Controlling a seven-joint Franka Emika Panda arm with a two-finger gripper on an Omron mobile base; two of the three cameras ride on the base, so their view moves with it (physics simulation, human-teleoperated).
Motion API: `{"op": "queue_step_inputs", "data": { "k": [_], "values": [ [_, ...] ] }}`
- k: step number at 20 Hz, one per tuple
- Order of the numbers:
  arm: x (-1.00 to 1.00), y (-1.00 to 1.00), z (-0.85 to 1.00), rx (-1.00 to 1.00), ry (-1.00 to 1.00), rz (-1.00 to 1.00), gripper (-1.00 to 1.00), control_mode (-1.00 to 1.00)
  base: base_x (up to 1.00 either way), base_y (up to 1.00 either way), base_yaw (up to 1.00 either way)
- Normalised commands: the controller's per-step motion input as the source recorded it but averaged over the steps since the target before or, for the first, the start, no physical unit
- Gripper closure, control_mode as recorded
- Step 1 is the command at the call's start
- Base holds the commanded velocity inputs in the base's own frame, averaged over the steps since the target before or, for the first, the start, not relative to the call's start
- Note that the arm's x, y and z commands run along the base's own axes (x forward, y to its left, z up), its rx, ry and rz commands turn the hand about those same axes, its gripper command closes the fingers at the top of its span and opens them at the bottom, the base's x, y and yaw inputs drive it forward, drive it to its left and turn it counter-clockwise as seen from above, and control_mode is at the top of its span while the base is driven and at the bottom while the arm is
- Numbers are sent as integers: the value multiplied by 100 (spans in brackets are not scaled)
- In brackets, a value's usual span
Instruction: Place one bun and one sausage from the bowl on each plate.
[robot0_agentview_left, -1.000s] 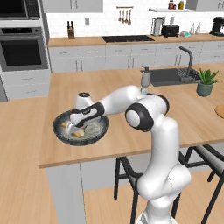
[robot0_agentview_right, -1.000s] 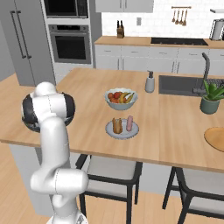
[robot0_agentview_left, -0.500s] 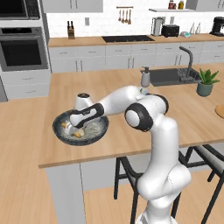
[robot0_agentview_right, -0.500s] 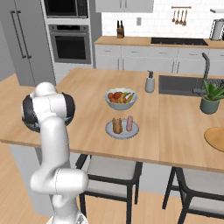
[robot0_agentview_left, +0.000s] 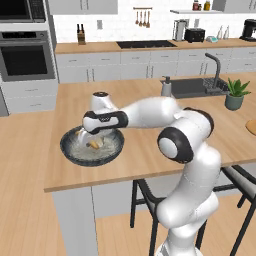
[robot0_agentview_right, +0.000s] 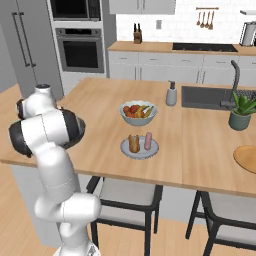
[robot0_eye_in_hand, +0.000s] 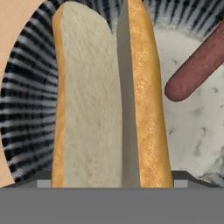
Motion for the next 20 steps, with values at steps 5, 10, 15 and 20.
{"op": "queue_step_inputs", "data": {
  "k": [5, 10, 15, 20],
  "values": [
    [-73, -96, 53, 2, 0, -21, 100, -100, 0, 0, 0],
    [-60, -93, 74, 0, 0, -28, 100, -100, 0, 0, 0],
    [-53, -90, 61, 0, 3, -29, 100, -100, 0, 0, 0],
    [-26, -80, 31, 0, 5, -26, 100, -100, 0, 0, 0]
  ]
}}
